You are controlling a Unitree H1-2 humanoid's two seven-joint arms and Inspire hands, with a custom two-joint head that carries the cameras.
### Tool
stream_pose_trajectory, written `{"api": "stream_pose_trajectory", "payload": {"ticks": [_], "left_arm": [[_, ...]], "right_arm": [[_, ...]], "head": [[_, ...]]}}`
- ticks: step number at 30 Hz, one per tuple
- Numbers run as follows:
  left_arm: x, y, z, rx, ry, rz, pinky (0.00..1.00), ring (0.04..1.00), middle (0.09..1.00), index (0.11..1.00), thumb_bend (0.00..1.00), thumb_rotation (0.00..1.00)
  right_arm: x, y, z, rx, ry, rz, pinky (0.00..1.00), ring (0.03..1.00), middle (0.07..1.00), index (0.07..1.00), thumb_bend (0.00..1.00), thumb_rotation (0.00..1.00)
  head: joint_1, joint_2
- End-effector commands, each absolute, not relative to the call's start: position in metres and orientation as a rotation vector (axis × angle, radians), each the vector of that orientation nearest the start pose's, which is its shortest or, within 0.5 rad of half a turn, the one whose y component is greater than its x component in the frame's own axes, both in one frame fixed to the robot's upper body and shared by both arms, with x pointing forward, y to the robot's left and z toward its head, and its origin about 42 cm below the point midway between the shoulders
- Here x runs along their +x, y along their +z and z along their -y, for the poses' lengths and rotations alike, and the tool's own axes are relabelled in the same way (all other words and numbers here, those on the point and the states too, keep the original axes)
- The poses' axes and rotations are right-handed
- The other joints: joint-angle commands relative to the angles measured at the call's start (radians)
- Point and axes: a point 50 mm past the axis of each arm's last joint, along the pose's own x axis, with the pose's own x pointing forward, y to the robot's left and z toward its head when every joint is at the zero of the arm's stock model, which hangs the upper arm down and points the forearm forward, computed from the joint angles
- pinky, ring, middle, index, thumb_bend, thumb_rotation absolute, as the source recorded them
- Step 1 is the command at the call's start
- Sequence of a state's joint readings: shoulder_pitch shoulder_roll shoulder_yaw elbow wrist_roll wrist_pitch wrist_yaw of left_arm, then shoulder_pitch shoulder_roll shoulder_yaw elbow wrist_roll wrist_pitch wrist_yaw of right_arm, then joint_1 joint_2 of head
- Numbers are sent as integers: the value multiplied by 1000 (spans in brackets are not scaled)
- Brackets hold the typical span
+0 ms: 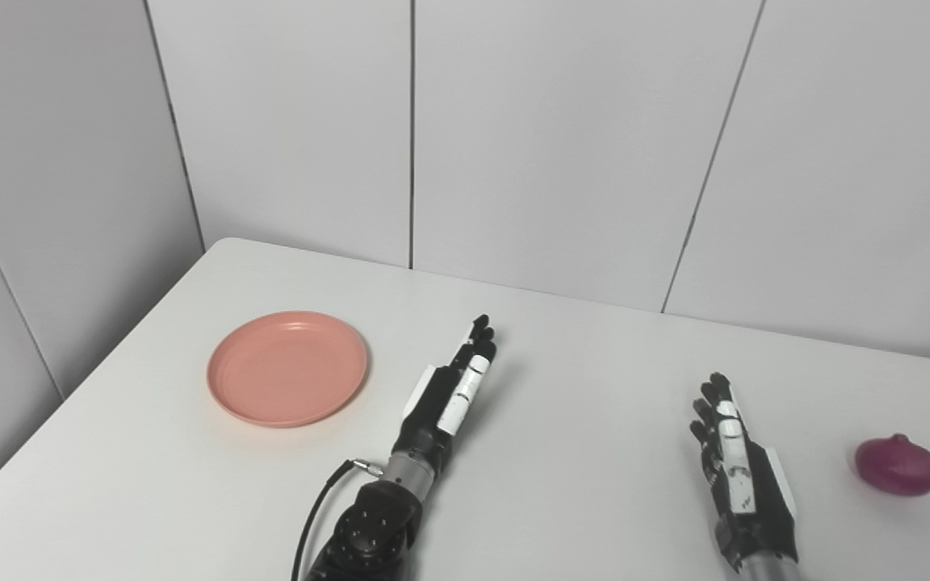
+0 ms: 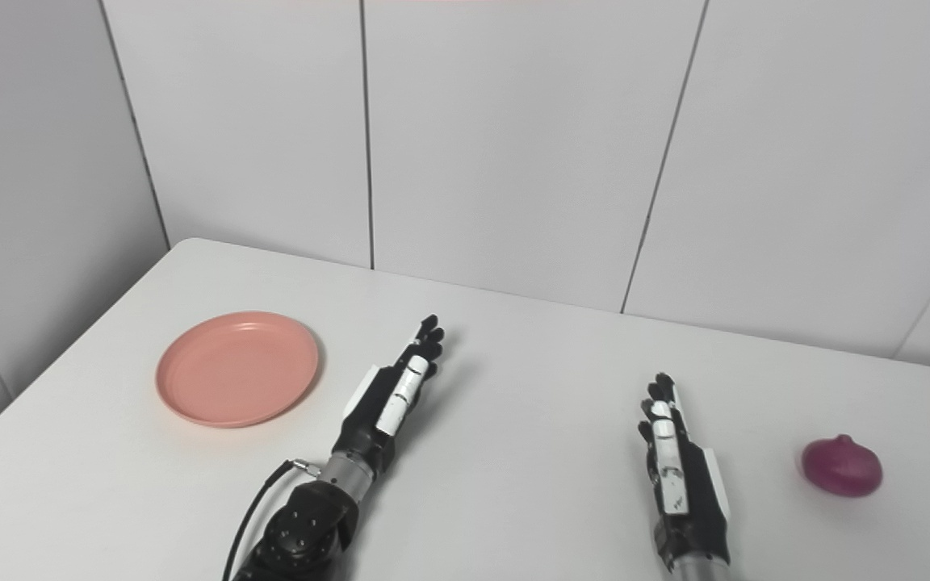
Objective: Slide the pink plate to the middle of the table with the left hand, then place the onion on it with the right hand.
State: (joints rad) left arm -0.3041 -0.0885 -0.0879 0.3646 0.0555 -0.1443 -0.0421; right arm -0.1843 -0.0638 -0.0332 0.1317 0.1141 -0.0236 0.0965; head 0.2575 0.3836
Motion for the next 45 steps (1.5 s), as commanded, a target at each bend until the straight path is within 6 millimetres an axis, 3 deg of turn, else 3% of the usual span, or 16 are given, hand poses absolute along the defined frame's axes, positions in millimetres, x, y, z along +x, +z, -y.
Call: {"api": "stream_pose_trajectory", "payload": {"ticks": [1,9,12,23,30,35,45], "left_arm": [[363,90,-114,-5,-221,64,999,1000,1000,1000,529,1000],[367,88,-106,-27,-211,79,1000,1000,1000,1000,485,1000],[368,89,-106,-32,-215,70,1000,1000,1000,1000,516,1000],[372,116,-117,-10,-221,107,1000,1000,1000,999,564,1000],[379,149,-144,68,-173,158,973,972,982,981,642,1000],[386,162,-165,56,-217,178,998,987,988,979,660,1000],[395,181,-199,60,-174,227,930,957,970,958,658,1000]], "right_arm": [[353,135,224,56,122,186,1000,1000,1000,1000,357,1000],[354,137,224,83,118,175,1000,1000,1000,1000,340,1000],[354,138,224,81,117,170,1000,1000,1000,1000,338,1000],[349,144,225,85,113,155,1000,1000,1000,1000,272,1000],[346,150,225,84,110,154,1000,1000,1000,1000,214,1000],[341,155,225,88,102,141,1000,1000,1000,1000,223,1000],[339,161,225,86,110,136,1000,1000,1000,1000,184,1000]], "head": [[0,0],[36,-27],[40,-31],[70,-50],[110,-65],[142,-73],[185,-81]]}}
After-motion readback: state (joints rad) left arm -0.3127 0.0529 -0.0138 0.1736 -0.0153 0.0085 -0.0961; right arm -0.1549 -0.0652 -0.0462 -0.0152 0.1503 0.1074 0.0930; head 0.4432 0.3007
